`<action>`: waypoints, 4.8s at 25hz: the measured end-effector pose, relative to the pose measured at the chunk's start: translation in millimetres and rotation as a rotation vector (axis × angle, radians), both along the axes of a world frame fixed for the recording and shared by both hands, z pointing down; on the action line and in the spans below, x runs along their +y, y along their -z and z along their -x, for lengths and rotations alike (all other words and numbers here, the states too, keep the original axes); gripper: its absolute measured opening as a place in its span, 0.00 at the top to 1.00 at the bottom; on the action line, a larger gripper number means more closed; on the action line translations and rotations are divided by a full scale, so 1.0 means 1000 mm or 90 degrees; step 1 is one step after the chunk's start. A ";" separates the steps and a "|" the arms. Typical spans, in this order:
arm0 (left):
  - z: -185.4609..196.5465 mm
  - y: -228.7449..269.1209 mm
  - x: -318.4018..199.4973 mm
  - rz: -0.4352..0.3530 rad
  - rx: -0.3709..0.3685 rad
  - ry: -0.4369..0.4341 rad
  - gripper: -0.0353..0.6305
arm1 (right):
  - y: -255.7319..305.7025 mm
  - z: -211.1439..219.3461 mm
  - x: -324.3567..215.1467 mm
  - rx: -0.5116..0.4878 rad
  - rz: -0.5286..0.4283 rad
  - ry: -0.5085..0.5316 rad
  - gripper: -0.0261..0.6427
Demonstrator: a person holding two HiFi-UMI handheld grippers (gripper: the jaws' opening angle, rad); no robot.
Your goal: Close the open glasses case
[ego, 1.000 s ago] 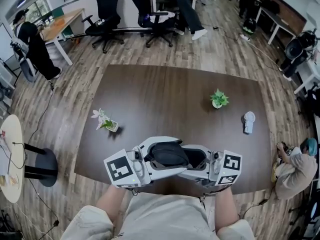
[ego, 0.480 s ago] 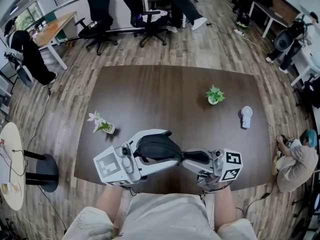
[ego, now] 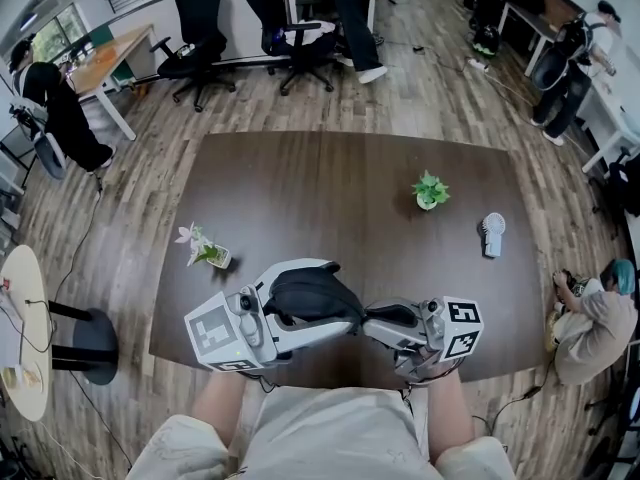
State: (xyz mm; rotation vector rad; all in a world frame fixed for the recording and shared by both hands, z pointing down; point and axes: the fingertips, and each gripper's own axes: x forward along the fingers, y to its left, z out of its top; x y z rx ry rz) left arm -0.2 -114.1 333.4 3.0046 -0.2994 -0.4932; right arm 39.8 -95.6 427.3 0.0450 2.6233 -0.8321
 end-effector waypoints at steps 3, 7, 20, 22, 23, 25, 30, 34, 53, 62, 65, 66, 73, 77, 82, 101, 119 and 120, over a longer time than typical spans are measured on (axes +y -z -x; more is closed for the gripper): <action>0.001 0.000 -0.001 -0.005 -0.003 0.002 0.53 | 0.001 -0.003 0.000 -0.016 0.001 0.004 0.94; 0.000 0.002 -0.001 -0.011 -0.012 -0.001 0.53 | 0.003 -0.003 0.001 -0.021 0.000 0.005 0.96; -0.019 -0.005 0.020 -0.034 -0.057 -0.052 0.53 | 0.004 0.004 0.009 -0.003 -0.003 0.027 0.96; -0.024 -0.009 0.024 -0.041 -0.084 -0.050 0.53 | 0.007 0.004 0.010 -0.004 -0.006 0.030 0.96; -0.024 -0.011 0.025 -0.041 -0.088 -0.048 0.53 | 0.007 0.004 0.010 0.001 -0.008 0.029 0.96; -0.023 -0.012 0.025 -0.042 -0.091 -0.048 0.55 | 0.005 0.005 0.011 0.017 -0.013 0.027 0.96; -0.026 -0.018 0.032 -0.078 -0.136 -0.057 0.55 | 0.002 0.006 0.014 0.044 -0.028 0.039 0.96; -0.029 -0.041 0.042 -0.113 -0.239 -0.072 0.55 | 0.004 0.006 0.019 0.066 -0.044 0.055 0.96; -0.043 -0.088 0.034 -0.164 -0.347 -0.042 0.56 | 0.019 0.003 0.016 0.106 -0.094 0.055 0.96; -0.045 -0.107 0.027 -0.154 -0.372 -0.020 0.55 | 0.044 0.005 0.018 0.068 -0.127 0.030 0.96; -0.043 -0.105 0.024 -0.156 -0.367 -0.003 0.54 | 0.043 0.001 0.013 0.057 -0.118 0.015 0.96; -0.041 -0.102 0.022 -0.154 -0.365 0.002 0.54 | 0.042 -0.002 0.011 0.055 -0.114 0.006 0.96; -0.029 -0.107 0.015 -0.145 -0.381 0.030 0.55 | 0.024 -0.011 -0.004 0.080 -0.081 -0.033 0.96; -0.029 -0.110 0.013 -0.124 -0.389 0.023 0.56 | 0.021 -0.010 -0.005 0.093 -0.079 -0.034 0.96; -0.026 -0.132 0.008 -0.115 -0.441 0.028 0.56 | 0.021 -0.010 -0.005 0.105 -0.086 -0.034 0.96; -0.021 -0.143 -0.001 -0.124 -0.499 0.057 0.54 | 0.011 -0.017 -0.016 0.106 -0.067 -0.078 0.96; -0.014 -0.182 -0.016 -0.102 -0.633 0.074 0.56 | -0.004 0.001 -0.017 0.232 -0.090 -0.098 0.96; -0.013 -0.187 -0.017 -0.107 -0.652 0.078 0.56 | -0.008 0.004 -0.016 0.260 -0.098 -0.100 0.96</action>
